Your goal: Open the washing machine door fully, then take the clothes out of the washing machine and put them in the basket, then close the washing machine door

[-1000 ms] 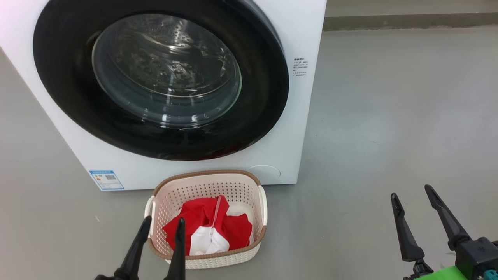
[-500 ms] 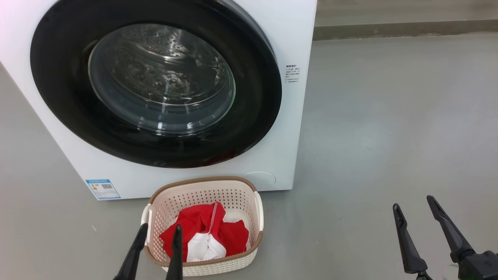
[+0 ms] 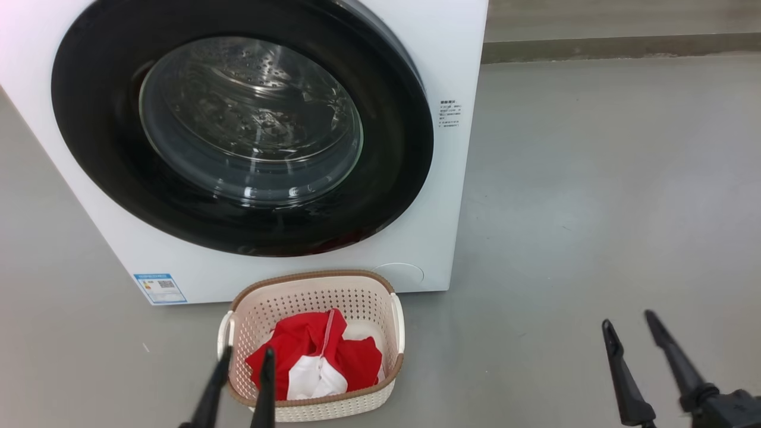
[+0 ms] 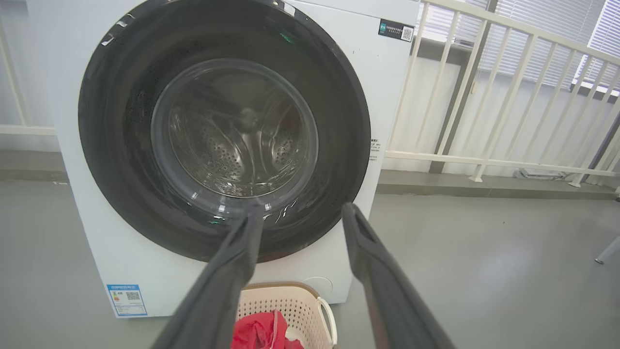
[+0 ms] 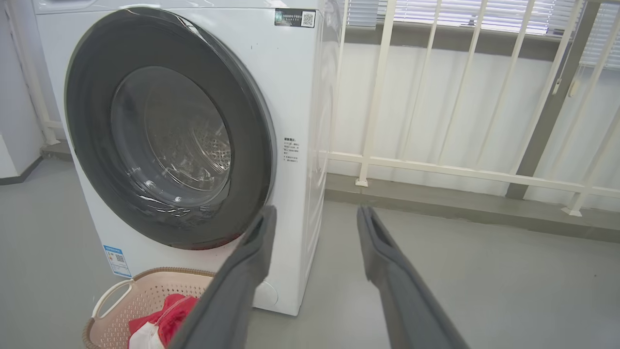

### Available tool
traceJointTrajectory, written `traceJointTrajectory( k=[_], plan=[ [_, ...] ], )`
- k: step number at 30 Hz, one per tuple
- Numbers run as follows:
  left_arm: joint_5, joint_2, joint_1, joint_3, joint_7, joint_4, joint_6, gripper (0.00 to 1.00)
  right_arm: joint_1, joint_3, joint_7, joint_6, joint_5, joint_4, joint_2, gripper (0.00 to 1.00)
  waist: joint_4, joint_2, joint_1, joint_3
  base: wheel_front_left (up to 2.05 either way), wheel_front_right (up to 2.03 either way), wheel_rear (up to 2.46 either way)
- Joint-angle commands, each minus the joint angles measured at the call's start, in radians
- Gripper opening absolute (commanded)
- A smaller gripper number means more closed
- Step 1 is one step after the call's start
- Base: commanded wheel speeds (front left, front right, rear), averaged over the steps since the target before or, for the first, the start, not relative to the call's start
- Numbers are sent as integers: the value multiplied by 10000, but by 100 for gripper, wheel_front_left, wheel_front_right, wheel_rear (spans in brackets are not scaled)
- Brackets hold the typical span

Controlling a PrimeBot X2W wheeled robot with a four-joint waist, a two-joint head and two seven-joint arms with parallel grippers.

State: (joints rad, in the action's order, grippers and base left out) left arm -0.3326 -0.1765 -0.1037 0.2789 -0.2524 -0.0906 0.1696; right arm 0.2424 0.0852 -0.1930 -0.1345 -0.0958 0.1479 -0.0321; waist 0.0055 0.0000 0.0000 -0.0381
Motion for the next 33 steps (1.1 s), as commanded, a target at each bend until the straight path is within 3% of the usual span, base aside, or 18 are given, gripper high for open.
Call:
traceJointTrajectory(
  k=[1, 6, 11, 33],
  plan=[
    [-5, 1, -2, 0, 2, 2, 0, 0, 1, -2, 0, 0, -3, -3, 0, 0, 0, 0, 0, 0, 0, 0, 0],
    [-137, 104, -22, 118, 78, 485, -15, 0, -5, -55, 15, 0, -143, -570, 108, 0, -3, 0, 1, 11, 0, 0, 0],
    [-690, 117, 33, -6, 188, 540, -107, 0, -127, -97, 92, 2, -808, -681, 48, 0, -3, 0, 15, 8, 0, 0, 0],
    [-3073, 194, 444, -551, 687, 1086, -636, 0, -782, -296, 427, 9, -3686, -1303, -197, 0, -13, 0, 1, 88, 0, 0, 0]
  ],
)
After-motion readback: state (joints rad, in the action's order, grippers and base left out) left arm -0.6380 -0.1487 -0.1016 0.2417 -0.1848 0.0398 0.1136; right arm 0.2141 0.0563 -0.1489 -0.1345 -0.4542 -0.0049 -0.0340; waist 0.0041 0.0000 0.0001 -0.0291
